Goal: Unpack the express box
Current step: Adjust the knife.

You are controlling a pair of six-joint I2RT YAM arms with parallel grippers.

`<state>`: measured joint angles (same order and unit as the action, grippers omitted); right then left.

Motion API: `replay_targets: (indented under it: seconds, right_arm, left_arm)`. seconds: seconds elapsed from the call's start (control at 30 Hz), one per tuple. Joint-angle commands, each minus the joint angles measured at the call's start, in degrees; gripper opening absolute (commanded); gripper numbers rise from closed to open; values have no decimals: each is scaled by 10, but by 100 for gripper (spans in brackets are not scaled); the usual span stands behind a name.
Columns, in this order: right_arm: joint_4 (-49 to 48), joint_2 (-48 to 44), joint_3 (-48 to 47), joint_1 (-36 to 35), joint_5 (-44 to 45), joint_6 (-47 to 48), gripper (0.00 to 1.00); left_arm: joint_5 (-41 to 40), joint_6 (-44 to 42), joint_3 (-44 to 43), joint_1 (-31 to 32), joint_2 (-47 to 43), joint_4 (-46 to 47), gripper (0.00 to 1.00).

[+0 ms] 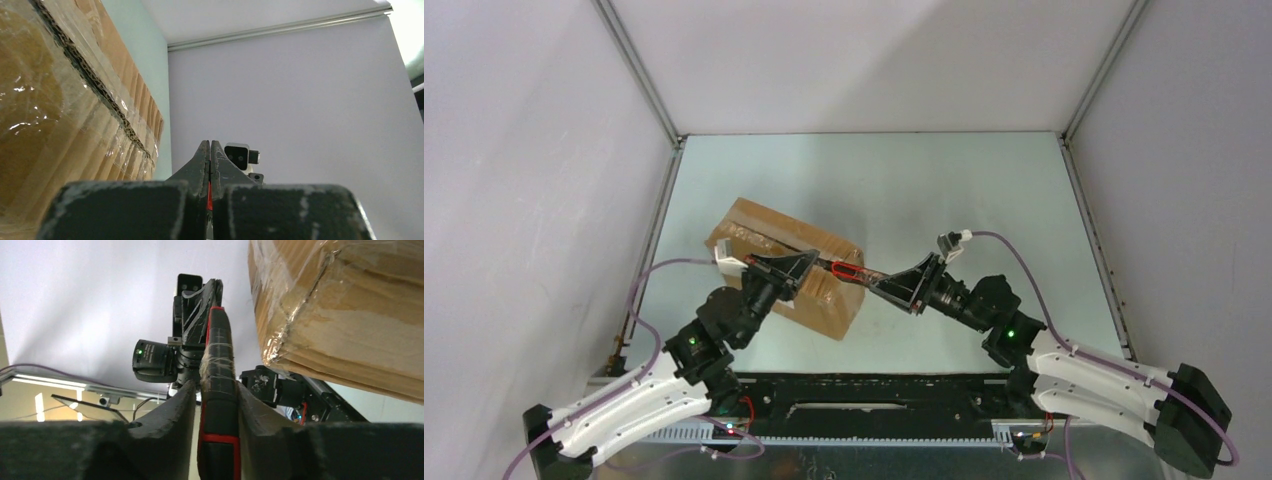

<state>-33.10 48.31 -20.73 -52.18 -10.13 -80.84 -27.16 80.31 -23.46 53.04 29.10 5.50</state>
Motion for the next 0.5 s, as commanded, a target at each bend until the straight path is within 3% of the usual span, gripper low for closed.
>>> replay_targets:
  seconds: [0.0,0.1,0.17,0.27,0.3,0.37,0.47]
  right_arm:
    - [16,-25,-26,7,41,21,32]
    - [13,-28,-26,14,39,22,18]
    - [16,-29,-26,19,36,22,3]
    - [41,-41,-26,21,39,31,0]
    - [61,-50,-25,21,42,32,0]
    - [105,-79,-14,24,53,34,0]
    - [141,-140,23,34,66,28,0]
  left_arm:
    - [11,-34,-20,6,-12,16,0]
    - [15,-34,-12,7,-23,16,0]
    - [20,-38,-12,7,-29,10,0]
    - [38,-62,-25,7,-28,-7,0]
    - [38,-70,-42,7,-24,-44,6]
    - [36,-96,-85,6,-16,-137,38]
    - [35,-143,-148,2,1,-239,56]
